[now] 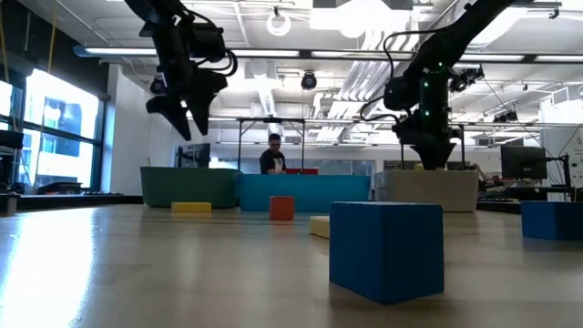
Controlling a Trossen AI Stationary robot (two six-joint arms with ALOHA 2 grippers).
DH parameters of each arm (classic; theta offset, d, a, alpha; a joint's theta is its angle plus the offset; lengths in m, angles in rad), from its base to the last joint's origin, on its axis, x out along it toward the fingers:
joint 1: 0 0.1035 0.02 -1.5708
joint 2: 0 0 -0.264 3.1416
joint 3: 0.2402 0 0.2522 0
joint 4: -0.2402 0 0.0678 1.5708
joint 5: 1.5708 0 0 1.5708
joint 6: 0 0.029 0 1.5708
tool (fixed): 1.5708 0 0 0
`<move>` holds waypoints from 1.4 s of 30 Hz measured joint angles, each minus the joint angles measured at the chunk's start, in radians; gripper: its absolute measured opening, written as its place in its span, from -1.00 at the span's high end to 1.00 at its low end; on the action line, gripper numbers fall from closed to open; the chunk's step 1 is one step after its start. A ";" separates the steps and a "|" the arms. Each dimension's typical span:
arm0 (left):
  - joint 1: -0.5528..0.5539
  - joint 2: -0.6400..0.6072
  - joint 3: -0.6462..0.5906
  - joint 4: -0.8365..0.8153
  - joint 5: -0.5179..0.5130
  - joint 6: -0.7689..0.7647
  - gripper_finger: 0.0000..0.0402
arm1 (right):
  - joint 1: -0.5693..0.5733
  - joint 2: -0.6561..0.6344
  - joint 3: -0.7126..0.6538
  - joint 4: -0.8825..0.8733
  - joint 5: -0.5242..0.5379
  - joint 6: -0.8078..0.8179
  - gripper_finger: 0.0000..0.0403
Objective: Sort & place blocks by color
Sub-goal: Put the yellow block into the white bin, then put the blue block into the blue bin
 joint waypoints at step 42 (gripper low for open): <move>-0.878 -0.011 -0.112 -0.202 0.075 0.214 -0.17 | 0.089 -0.011 0.382 -0.358 -0.127 0.185 -0.05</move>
